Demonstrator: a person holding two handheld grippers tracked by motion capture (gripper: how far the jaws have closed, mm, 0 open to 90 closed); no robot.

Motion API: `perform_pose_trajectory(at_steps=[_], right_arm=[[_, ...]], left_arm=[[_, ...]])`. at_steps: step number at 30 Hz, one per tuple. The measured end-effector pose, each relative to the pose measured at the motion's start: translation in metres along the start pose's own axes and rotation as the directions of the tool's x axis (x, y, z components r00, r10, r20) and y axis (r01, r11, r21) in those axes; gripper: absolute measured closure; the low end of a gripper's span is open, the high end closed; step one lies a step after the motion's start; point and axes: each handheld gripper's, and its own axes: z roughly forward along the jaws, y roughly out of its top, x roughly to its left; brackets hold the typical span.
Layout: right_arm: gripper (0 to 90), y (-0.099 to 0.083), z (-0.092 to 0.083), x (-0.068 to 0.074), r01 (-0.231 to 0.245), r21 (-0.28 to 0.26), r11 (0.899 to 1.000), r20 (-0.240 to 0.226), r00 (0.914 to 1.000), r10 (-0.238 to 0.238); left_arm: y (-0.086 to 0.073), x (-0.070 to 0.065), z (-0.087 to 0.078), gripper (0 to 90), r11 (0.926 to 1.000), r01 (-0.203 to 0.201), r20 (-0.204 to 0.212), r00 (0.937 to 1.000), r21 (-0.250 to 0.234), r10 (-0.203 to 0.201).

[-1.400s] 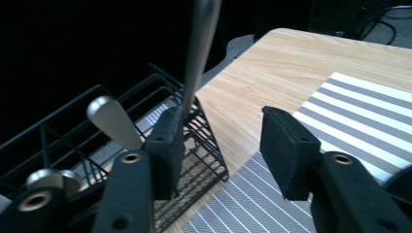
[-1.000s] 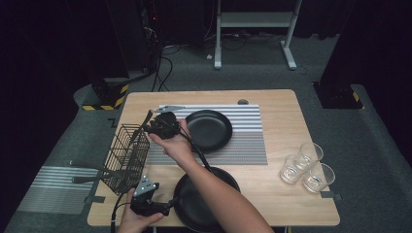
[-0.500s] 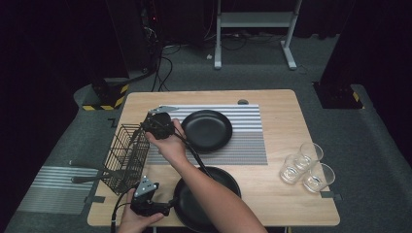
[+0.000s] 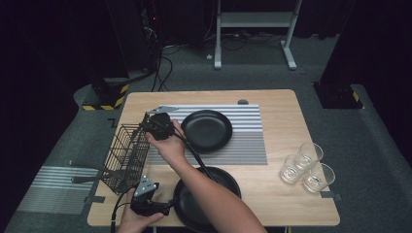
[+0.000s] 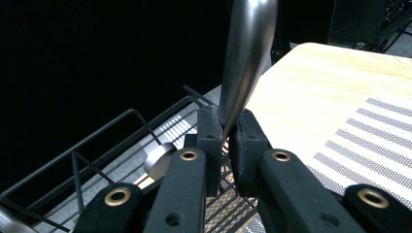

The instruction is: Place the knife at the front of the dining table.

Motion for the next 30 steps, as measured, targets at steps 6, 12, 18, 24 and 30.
perform_pose_trajectory(at_steps=[6, 12, 18, 24, 30], right_arm=[[83.9, 0.005, -0.009, 0.001, 0.012, -0.014, 1.000, -0.013, 0.9998, -0.012], [83.9, 0.009, -0.021, 0.005, 0.046, -0.022, 0.999, -0.009, 0.9989, -0.046], [83.9, 0.014, -0.034, 0.006, 0.046, -0.036, 0.998, -0.014, 0.9988, -0.047], [84.0, 0.018, -0.049, 0.004, 0.043, -0.054, 0.998, -0.003, 0.9991, -0.043], [84.0, 0.021, -0.062, 0.001, 0.042, -0.071, 0.997, 0.001, 0.9991, -0.042]], left_arm=[[0.000, 0.000, 0.000, 7.1, 1.0000, -0.002, 0.003, 1.0000, -0.003, 0.002], [0.000, -0.002, 0.001, 7.1, 1.0000, 0.001, 0.004, 1.0000, -0.004, -0.001], [0.000, -0.003, 0.001, 7.1, 1.0000, 0.002, 0.005, 1.0000, -0.006, -0.002], [0.000, -0.003, 0.003, 7.1, 0.9999, 0.011, 0.012, 0.9999, -0.007, -0.011], [0.000, -0.004, 0.003, 7.3, 0.9999, 0.014, 0.010, 0.9998, -0.007, -0.014]])
